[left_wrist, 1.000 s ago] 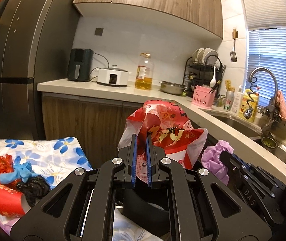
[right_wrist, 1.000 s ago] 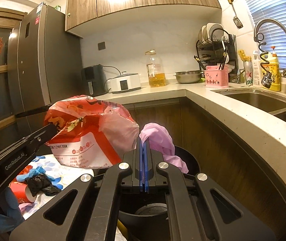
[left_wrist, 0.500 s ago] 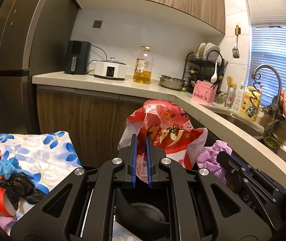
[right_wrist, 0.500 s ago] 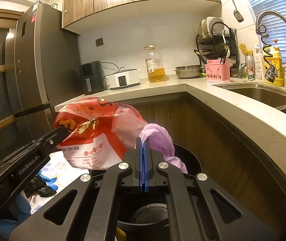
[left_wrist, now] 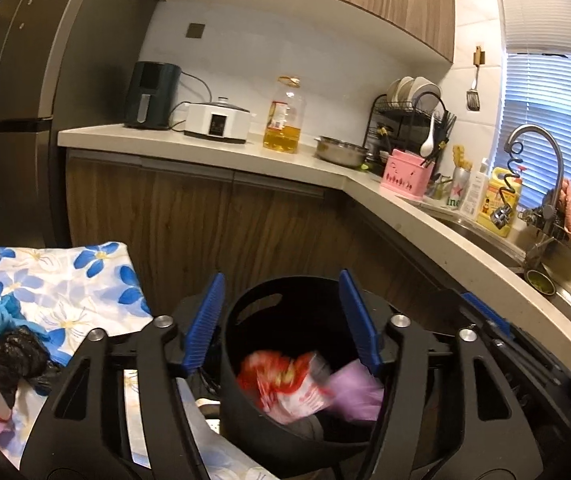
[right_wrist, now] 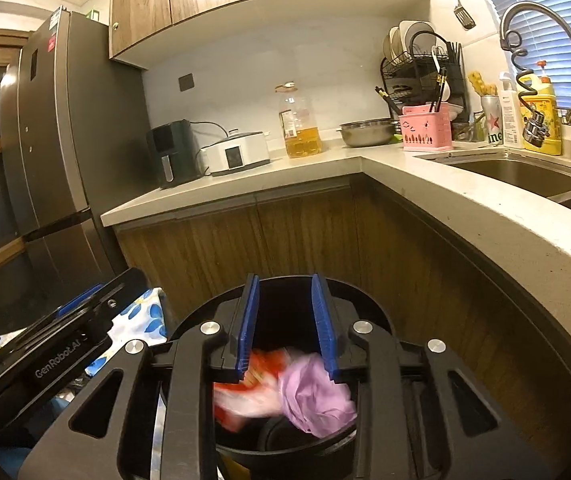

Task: Collect trash
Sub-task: 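Open both tools to drop the bags into the black bin, then move both open tools back toward the trash on the table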

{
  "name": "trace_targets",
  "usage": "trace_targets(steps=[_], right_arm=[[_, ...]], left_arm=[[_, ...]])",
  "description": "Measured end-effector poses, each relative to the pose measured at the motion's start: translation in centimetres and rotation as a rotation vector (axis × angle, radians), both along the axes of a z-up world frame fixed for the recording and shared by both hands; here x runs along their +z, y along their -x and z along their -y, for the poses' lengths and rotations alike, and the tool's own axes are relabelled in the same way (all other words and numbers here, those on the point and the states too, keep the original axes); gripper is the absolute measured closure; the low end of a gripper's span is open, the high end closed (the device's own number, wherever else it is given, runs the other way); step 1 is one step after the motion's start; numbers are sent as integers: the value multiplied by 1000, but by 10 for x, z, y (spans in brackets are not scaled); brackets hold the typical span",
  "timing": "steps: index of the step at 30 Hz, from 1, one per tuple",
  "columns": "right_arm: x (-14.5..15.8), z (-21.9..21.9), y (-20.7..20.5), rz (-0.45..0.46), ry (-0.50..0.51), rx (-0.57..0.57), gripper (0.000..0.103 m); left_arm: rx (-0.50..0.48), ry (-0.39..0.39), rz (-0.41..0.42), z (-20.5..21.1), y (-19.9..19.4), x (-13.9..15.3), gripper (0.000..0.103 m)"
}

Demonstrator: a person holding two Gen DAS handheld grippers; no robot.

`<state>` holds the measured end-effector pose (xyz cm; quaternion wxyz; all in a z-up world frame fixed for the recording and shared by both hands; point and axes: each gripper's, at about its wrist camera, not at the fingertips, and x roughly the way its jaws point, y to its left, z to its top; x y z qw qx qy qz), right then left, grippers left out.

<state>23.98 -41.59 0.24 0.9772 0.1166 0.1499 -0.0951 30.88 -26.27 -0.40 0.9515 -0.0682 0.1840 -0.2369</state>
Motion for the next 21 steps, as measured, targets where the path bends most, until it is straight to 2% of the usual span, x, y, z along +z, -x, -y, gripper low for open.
trace_targets(steps=[2, 5, 11, 15, 21], right_arm=[[1, -1, 3, 2, 7, -7, 69], [4, -5, 8, 13, 17, -11, 57], [9, -16, 25, 39, 16, -5, 41], [10, -26, 39, 48, 27, -2, 35], [11, -44, 58, 62, 54, 2, 34]], left_arm=[[14, 6, -5, -6, 2, 0, 33], [46, 9, -3, -17, 9, 0, 23], [99, -11, 2, -38, 29, 1, 14], [138, -43, 34, -52, 53, 1, 12], [206, -72, 70, -79, 86, 2, 11]])
